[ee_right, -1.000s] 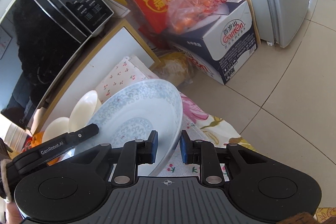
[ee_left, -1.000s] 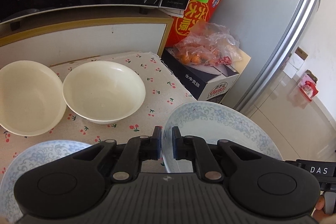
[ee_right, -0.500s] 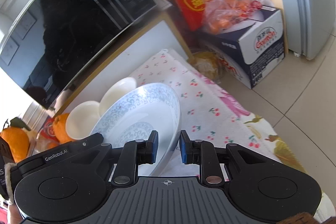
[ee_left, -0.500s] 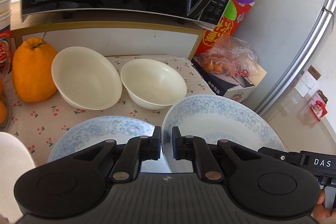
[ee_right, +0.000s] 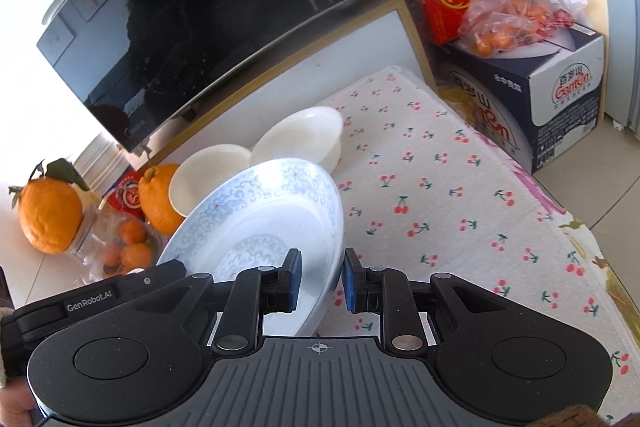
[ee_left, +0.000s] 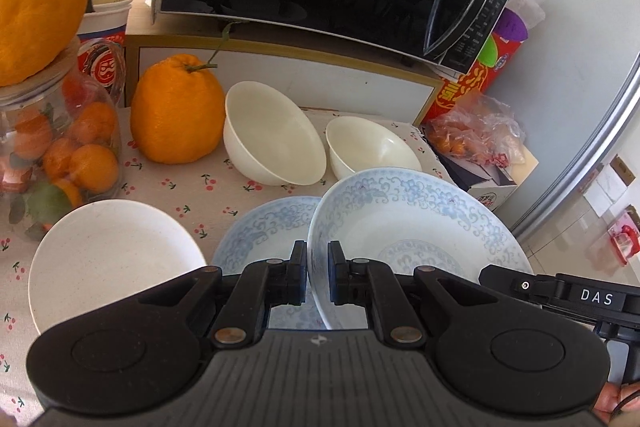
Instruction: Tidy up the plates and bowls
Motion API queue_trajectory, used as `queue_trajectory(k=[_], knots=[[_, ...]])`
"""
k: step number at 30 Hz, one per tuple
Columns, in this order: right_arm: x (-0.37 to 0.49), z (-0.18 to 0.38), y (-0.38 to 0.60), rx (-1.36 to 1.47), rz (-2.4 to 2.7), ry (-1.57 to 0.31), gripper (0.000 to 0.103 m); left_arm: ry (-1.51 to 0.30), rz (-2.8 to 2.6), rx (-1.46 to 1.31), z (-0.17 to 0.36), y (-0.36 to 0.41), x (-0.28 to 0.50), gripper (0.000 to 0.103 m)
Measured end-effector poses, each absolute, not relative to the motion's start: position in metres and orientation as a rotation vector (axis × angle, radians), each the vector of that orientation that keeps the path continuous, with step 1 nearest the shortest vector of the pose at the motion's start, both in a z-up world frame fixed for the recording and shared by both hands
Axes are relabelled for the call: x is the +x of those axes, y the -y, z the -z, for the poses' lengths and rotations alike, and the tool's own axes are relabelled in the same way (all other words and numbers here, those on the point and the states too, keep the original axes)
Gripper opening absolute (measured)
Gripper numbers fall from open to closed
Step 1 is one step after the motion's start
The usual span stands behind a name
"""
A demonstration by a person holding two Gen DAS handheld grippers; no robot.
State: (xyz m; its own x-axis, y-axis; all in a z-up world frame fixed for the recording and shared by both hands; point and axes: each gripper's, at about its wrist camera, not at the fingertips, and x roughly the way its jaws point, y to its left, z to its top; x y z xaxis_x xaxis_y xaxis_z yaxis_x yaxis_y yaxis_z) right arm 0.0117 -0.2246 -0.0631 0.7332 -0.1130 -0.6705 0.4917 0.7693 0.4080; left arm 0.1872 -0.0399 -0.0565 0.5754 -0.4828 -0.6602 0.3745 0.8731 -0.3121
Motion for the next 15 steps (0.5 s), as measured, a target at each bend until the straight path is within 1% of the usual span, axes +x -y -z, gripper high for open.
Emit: queue_trajectory(k=[9, 15], knots=[[0.029, 0.069, 0.211, 0.571, 0.357, -0.702, 0.021, -0.799, 0.508, -0.116, 0.066, 0.023, 0.183, 0.009], [0.038, 0.074, 0.204, 0.549, 0.356, -0.724, 0.021, -0.822, 0.494, -0.12, 0.072, 0.013, 0.183, 0.009]])
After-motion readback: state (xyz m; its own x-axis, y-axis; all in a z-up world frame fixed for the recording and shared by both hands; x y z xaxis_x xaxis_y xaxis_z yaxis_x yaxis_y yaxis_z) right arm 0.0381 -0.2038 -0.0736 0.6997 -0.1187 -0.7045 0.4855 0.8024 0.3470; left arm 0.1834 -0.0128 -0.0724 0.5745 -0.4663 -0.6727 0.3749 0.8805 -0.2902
